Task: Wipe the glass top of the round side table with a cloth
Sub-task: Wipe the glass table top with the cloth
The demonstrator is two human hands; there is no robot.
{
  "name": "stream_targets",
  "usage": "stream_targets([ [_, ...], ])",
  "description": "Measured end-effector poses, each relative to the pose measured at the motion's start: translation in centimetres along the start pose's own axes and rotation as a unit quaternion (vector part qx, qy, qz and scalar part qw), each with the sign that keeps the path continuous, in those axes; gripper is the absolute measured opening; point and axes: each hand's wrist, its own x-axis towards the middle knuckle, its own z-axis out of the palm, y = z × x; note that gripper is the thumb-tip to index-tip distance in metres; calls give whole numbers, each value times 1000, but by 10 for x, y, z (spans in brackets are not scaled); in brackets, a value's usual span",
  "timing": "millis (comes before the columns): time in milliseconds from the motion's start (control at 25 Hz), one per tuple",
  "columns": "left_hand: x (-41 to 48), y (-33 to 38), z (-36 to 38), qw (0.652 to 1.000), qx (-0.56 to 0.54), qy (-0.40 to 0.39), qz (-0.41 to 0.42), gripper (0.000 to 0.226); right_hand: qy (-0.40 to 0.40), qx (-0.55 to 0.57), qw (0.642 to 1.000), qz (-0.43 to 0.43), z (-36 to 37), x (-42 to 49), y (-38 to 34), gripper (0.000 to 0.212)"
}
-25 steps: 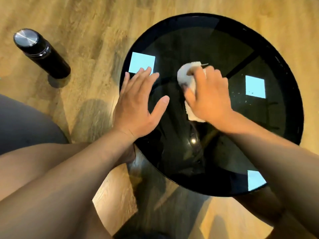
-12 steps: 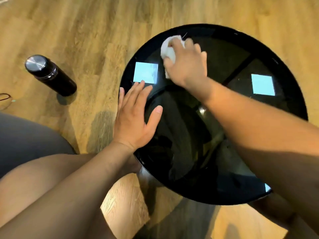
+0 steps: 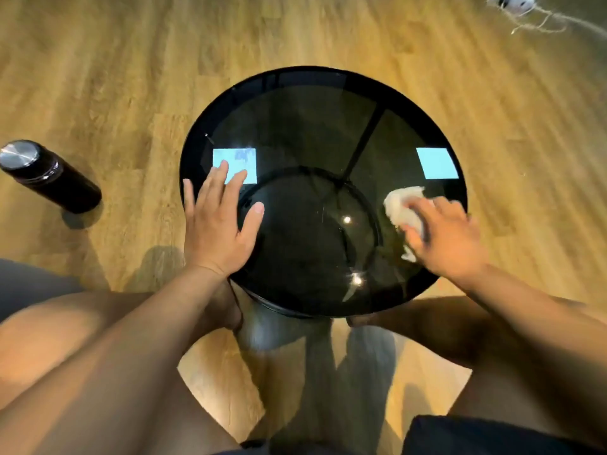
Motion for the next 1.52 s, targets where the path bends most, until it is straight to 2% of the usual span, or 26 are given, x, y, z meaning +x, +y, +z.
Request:
stream_targets([
  [80, -4, -1, 2, 1000, 2, 2, -9, 61, -4, 50, 987, 154, -5, 19, 40, 41],
  [160, -1, -2, 1, 1000, -19, 4, -23, 62, 23, 80, 980, 181, -1, 24, 9, 39],
  [280, 2, -1, 3, 997, -62, 11, -37, 63, 60, 125, 989, 51, 7, 5, -97, 35],
  [440, -1, -1, 3, 989, -121, 45, -69, 61, 50, 171, 978, -108, 4, -25, -218, 37],
  [520, -1, -4, 4, 984, -137, 70, -88, 60, 36, 197, 964, -174, 4, -23, -222, 39],
  [600, -2, -4, 5, 987, -120, 62, -89, 59, 20, 166, 957, -238, 7, -16, -186, 42],
  [640, -2, -4, 6, 989, -108, 52, -89, 58, 22, 144, 959, -241, 8, -8, -158, 44],
  [720, 0, -2, 5, 991, -89, 40, -94, 58, 46, 103, 980, -162, 10, 17, -88, 45],
  [800, 0, -2, 6, 992, -77, 41, -93, 58, 46, 60, 997, -15, 10, 47, -8, 44],
  [880, 1, -3, 6, 992, -78, 37, -91, 58, 33, 62, 988, 140, 5, 65, 48, 47],
  [920, 1, -3, 5, 992, -79, 34, -90, 57, 35, 66, 981, 177, 6, 69, 53, 48],
  [1000, 2, -4, 5, 993, -77, 30, -82, 57, 50, 81, 978, 186, 9, 70, 17, 43],
  [1080, 3, -4, 5, 995, -71, 24, -73, 58, 64, 110, 983, 130, 12, 58, -47, 36],
  [1160, 3, -2, 4, 995, -73, 18, -71, 59, 74, 157, 984, 28, 10, 33, -122, 34],
  [1280, 0, 0, 2, 992, -96, 33, -76, 60, 12, 218, 968, -125, 2, -17, -203, 44],
  [1360, -1, 0, 2, 992, -89, 30, -83, 61, -49, 229, 953, -194, -2, -42, -195, 47],
  [1400, -1, -1, 2, 993, -81, 25, -87, 61, -42, 223, 951, -208, -3, -48, -171, 46],
  [1440, 0, -1, 3, 993, -74, 21, -93, 62, -18, 205, 957, -206, -1, -47, -137, 45],
  [1520, 1, -1, 4, 993, -65, 13, -102, 62, 15, 132, 983, -125, 1, -27, -59, 48],
])
